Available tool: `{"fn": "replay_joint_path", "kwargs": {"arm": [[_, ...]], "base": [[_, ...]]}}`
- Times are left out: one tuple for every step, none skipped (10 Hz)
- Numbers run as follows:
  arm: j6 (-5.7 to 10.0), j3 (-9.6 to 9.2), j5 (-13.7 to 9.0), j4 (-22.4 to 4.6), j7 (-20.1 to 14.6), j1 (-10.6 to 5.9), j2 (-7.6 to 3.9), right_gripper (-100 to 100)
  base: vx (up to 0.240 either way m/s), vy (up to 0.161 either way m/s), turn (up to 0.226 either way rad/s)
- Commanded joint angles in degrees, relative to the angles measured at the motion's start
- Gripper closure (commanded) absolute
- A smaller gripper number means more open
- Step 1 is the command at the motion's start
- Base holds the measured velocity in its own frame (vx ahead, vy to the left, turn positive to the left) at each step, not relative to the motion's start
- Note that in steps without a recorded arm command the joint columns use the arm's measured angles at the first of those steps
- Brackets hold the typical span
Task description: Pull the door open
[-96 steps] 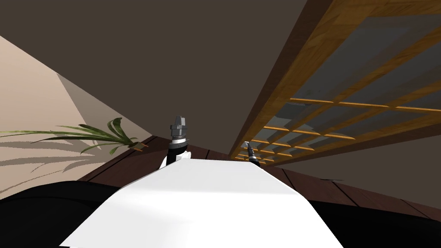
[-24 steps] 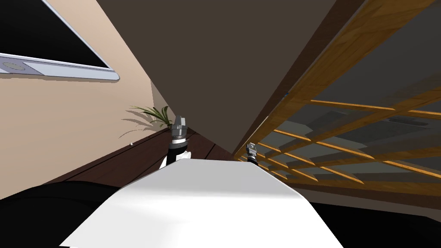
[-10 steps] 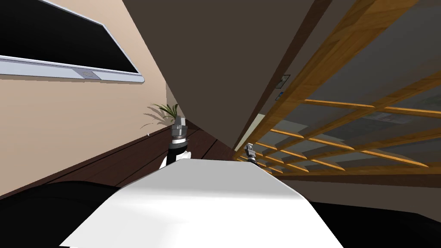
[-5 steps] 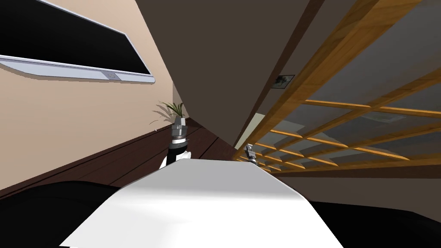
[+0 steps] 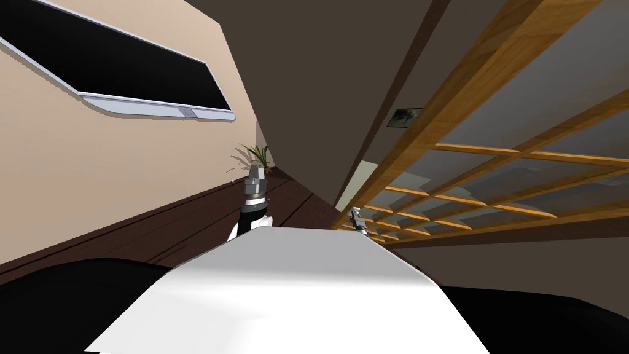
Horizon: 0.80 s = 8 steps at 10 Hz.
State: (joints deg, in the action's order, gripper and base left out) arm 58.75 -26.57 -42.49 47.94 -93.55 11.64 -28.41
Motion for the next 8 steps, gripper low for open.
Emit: {"fn": "replay_joint_path", "kwargs": {"arm": [[1.09,-0.81,0.37,0.01,-0.94,0.52,-0.65,100],[2.16,-1.62,0.74,-0.19,-1.84,0.99,-1.31,100],[2.90,-2.18,1.01,-0.34,-2.47,1.32,-1.78,100],[3.99,-3.00,1.39,-0.55,-3.38,1.79,-2.46,100],[4.64,-3.49,1.61,-0.68,-3.93,2.07,-2.86,100],[5.41,-4.08,1.88,-0.82,-4.57,2.41,-3.35,100],[4.79,-3.87,1.81,-0.71,-4.05,2.28,-2.90,100],[5.79,-4.61,2.24,-1.16,-4.81,2.63,-3.26,100]], "base": [[-0.219,-0.048,0.126],[-0.251,-0.039,0.155],[-0.268,-0.040,0.159],[-0.256,-0.063,0.162],[-0.205,-0.055,0.127],[-0.223,-0.036,0.137],[-0.109,-0.012,0.034],[-0.122,-0.031,0.143]]}}
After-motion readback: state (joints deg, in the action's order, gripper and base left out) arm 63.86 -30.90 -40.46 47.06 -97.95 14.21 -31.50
